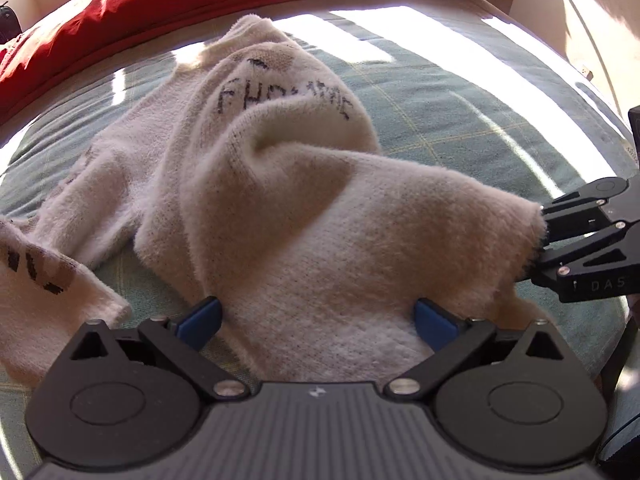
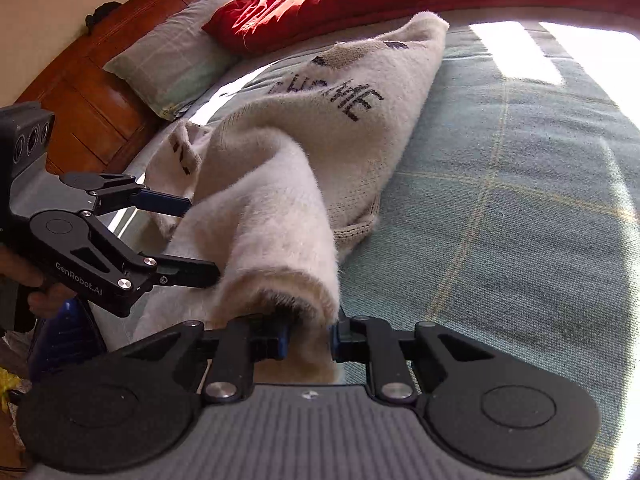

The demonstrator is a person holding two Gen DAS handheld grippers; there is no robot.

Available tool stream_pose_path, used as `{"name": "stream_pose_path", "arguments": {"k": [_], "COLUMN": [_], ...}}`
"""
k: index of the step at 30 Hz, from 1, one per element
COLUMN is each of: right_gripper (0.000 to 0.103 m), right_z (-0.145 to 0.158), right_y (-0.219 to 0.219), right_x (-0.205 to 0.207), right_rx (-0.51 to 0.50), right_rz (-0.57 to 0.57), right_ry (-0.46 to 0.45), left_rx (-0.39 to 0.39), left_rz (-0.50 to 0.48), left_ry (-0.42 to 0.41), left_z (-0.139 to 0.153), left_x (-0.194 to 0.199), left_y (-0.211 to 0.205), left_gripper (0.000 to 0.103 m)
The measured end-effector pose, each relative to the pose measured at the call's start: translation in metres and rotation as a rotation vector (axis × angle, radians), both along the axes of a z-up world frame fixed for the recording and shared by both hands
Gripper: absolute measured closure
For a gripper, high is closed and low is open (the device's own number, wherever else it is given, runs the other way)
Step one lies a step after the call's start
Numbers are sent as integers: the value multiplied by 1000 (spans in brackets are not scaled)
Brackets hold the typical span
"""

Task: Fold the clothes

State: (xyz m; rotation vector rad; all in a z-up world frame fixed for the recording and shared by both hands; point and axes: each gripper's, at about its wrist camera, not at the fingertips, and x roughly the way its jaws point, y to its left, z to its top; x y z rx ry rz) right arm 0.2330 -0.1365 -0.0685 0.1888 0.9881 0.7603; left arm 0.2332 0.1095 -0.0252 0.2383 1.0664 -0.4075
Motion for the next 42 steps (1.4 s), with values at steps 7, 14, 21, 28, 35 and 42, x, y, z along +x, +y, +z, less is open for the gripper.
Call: {"name": "stream_pose_path", "arguments": {"k": [7,14,21,28,35,42], "right_gripper": [97,97,88,44,44,44], "right_z": [60,90,88,59,34,24], "right_y": [-10,-3,-1,-12,-39,-49], "right_x": [-8,-17,-33,-32,-23,-4], "right_rx": [78,64,7,-2,111,285], "right_rz": [25,60,78,47,-73,-111], "right_ry": [-120,-165,-186,-88,9,87], "left_rx": [14,174,224,212,264,278], "left_rz": [-210,-269,-131,-24,89,153], "left_ry": [-132,-231,-245,-238,-196,-98], "left_z": [42,33,29,33,16,-23], "left_x": [-45,-60,-33,-18,-3,3], "left_y": [-26,-59,-51,-29,10,34], "left_gripper": [2,2,39,67,64,62]}}
